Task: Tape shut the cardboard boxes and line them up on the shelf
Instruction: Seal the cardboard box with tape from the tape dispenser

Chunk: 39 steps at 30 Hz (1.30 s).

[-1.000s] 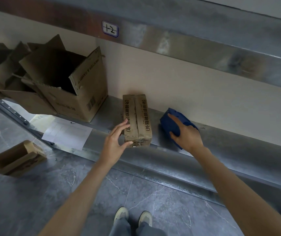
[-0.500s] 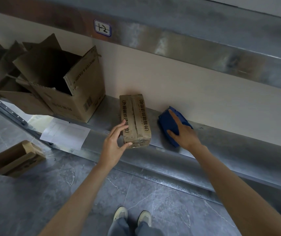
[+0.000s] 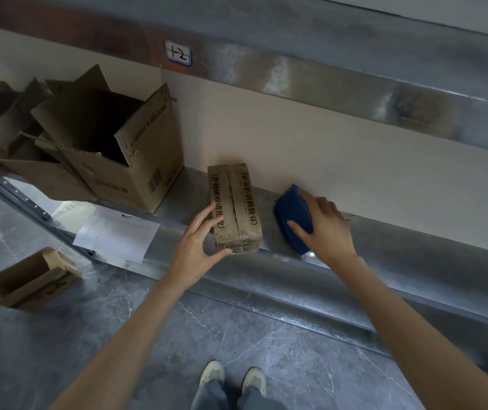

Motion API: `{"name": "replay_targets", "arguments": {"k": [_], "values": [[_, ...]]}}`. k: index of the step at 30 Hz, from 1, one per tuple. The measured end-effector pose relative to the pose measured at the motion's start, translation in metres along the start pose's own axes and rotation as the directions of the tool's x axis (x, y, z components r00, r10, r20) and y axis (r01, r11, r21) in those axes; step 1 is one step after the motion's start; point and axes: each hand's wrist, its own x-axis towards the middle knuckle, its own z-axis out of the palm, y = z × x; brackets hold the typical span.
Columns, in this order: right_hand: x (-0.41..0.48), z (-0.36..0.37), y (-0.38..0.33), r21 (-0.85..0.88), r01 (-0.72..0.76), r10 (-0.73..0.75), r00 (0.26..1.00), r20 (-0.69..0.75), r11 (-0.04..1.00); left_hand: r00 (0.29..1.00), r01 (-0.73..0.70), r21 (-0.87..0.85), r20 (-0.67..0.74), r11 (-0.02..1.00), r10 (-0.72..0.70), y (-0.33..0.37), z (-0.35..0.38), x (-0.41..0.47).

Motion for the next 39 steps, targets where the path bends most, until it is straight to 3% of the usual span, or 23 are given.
{"name": "replay_targets", "arguments": {"k": [3,8,12,20,32,39], "values": [[-0.001,0.001,-0.025,0.196,0.170,-0.189,0.978,0.085,0.966,1.000,-0.016,0.069,0.007,0.998,0.016,-0.001,-0.002,0.000],[0.008,0.015,-0.061,0.283,0.325,-0.371,0.920,0.128,0.903,1.000,-0.020,0.060,0.012,0.998,0.020,0.001,-0.001,0.002],[0.013,0.027,-0.064,0.346,0.281,-0.352,0.923,0.159,0.895,0.999,-0.050,0.105,0.015,0.993,0.049,0.002,-0.004,0.004],[0.013,0.040,-0.059,0.319,0.327,-0.364,0.930,0.062,0.890,0.992,-0.119,0.168,-0.008,0.979,0.122,-0.006,-0.003,0.006],[0.014,0.035,-0.067,0.340,0.242,-0.291,0.951,0.102,0.909,0.996,-0.023,0.054,-0.087,0.998,0.027,0.004,0.003,0.004],[0.010,0.047,-0.079,0.384,0.135,-0.157,0.987,0.026,0.913,0.959,0.062,0.029,-0.279,0.998,-0.051,0.020,0.019,0.008]]}}
